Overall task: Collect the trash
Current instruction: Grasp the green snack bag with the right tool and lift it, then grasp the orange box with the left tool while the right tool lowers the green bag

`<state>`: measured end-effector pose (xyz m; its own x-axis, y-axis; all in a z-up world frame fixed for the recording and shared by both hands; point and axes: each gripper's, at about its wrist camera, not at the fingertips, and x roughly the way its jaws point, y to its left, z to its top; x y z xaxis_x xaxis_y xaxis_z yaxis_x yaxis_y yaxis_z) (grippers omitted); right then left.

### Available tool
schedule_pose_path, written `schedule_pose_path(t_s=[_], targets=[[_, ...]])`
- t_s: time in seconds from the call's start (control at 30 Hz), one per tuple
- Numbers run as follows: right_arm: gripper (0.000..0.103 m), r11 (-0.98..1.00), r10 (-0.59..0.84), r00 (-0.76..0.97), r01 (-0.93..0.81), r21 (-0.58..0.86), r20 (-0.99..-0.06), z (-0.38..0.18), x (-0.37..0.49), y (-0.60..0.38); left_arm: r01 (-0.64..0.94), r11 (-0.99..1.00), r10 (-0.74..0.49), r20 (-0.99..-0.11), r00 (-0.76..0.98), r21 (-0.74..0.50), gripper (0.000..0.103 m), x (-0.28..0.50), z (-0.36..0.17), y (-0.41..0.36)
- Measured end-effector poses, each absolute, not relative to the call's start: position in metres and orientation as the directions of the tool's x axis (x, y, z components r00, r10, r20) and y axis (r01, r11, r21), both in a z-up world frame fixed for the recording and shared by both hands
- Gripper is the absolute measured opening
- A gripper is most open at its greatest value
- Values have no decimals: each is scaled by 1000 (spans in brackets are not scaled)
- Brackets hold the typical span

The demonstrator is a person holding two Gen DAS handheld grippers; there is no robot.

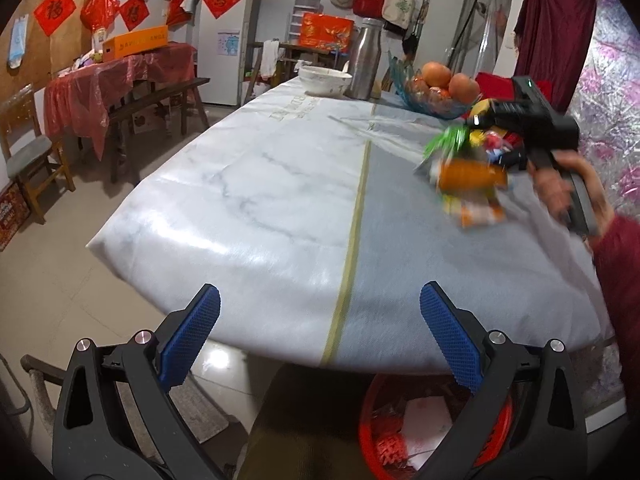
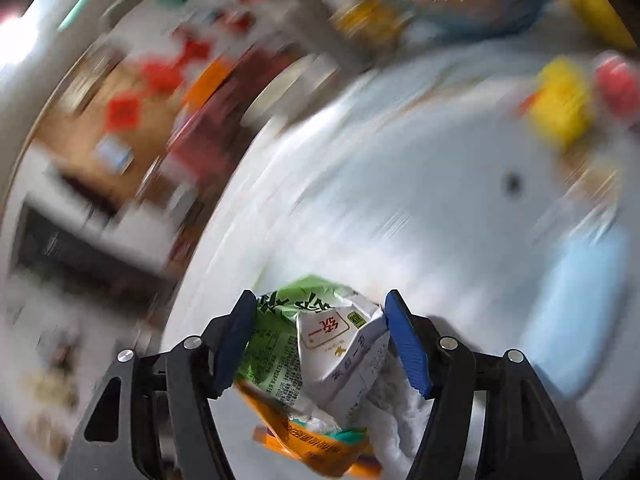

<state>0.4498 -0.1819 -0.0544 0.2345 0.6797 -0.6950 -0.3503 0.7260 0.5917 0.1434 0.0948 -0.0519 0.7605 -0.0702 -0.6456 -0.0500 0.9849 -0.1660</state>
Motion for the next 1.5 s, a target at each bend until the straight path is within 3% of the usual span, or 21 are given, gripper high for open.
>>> schedule_pose_path(t_s=[0.03, 0.23, 0.5, 0.7, 0.83, 0.97, 1.07, 1.23, 1.3, 1.37, 1.5], targets=[[69, 737, 661, 251, -390, 552, -707, -51, 435, -176, -47, 984, -74, -641, 764, -170, 96, 144, -50, 95], [69, 825, 552, 425, -404, 395, -717, -35, 392, -183, 2, 980, -134, -642, 755, -201, 96, 169, -43, 85], [69, 798, 597, 477, -437, 416, -644, -19, 337, -206, 197, 951, -304, -624, 720, -237, 96, 215, -30, 47], [74, 791, 608, 502, -446, 418, -615, -18, 296, -223, 347, 930, -338, -645, 686, -119, 96, 253, -41, 2], [75, 797, 602, 525, -442, 412, -602, -21, 278, -232, 383, 897, -422, -687, 592, -221, 96, 278, -55, -6], [75, 805, 592, 557, -424, 414, -582, -21, 267, -245, 456, 851, -503, -656, 563, -261, 93, 259, -57, -21], [75, 806, 592, 575, -414, 423, -565, -19, 261, -253, 490, 836, -517, -651, 556, -245, 85, 250, -57, -32], [75, 800, 597, 585, -391, 454, -548, -21, 257, -261, 466, 854, -482, -691, 539, -233, 84, 266, -66, -48], [75, 799, 598, 589, -388, 460, -543, -22, 256, -264, 460, 854, -484, -694, 533, -243, 75, 268, -68, -53], [75, 804, 590, 601, -384, 453, -539, -20, 251, -266, 477, 847, -488, -695, 528, -233, 41, 265, -67, -58], [75, 815, 574, 622, -377, 440, -533, -17, 246, -270, 497, 835, -510, -674, 534, -238, 28, 252, -65, -63]])
